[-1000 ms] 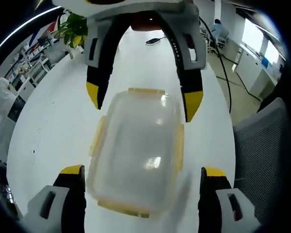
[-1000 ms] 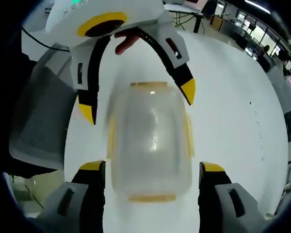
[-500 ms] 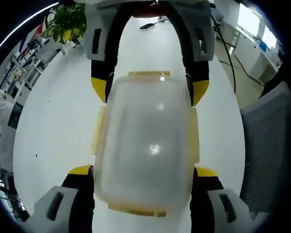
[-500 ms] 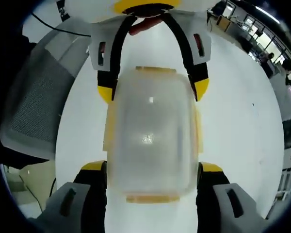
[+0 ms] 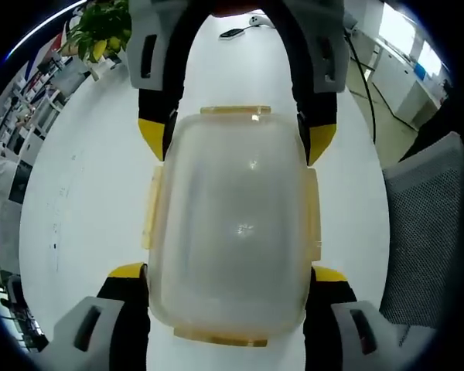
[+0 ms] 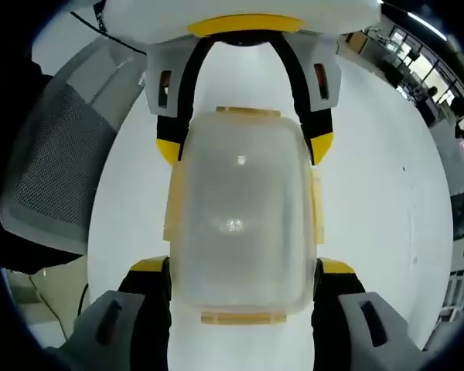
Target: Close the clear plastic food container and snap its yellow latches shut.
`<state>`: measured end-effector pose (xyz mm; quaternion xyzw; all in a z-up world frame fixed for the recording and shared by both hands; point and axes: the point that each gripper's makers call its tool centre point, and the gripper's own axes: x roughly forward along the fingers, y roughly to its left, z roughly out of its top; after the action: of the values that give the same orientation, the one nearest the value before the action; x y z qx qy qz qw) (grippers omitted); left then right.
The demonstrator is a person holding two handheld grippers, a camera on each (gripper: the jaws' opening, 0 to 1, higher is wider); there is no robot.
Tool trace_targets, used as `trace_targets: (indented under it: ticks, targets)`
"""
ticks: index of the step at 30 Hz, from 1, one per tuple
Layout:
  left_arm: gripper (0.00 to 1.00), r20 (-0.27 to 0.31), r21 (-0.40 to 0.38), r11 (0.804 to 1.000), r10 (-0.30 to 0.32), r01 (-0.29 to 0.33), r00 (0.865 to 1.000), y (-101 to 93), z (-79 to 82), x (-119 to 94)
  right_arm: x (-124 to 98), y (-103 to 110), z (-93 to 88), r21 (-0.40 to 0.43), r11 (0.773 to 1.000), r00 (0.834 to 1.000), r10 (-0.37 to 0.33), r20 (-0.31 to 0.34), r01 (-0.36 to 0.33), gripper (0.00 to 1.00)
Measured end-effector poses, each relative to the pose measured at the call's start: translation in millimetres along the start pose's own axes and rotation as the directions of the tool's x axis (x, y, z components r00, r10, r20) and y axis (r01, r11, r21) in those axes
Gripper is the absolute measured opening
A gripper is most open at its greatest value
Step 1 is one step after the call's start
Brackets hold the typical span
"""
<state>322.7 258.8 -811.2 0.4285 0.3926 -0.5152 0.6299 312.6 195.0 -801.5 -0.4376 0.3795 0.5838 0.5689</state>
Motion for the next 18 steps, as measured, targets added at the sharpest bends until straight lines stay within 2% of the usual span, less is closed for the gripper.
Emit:
trace_targets:
  ticks: [4,8,18]
  targets:
    - [0.79,0.002,-0.023,1.0,0.008,-0.008,1.0,-2.8,-4.7,-2,2,2,2.8,-0.022,1.0,1.0,0.004,-0.012,-0.004,0.72]
    - [0.79,0.007,-0.037,0.999,0.013,-0.013,1.0,-5.3,-10.3,-5,4,3,8.6,-0.035,0.999,1.0,0.009,0.003,-0.009,0.73]
    - [0.79,-0.027,-0.03,0.999,0.012,-0.012,1.0,-5.1,-36.7,-13,14,3,34.1,-0.039,0.999,1.0,0.01,0.0,-0.01,0.73]
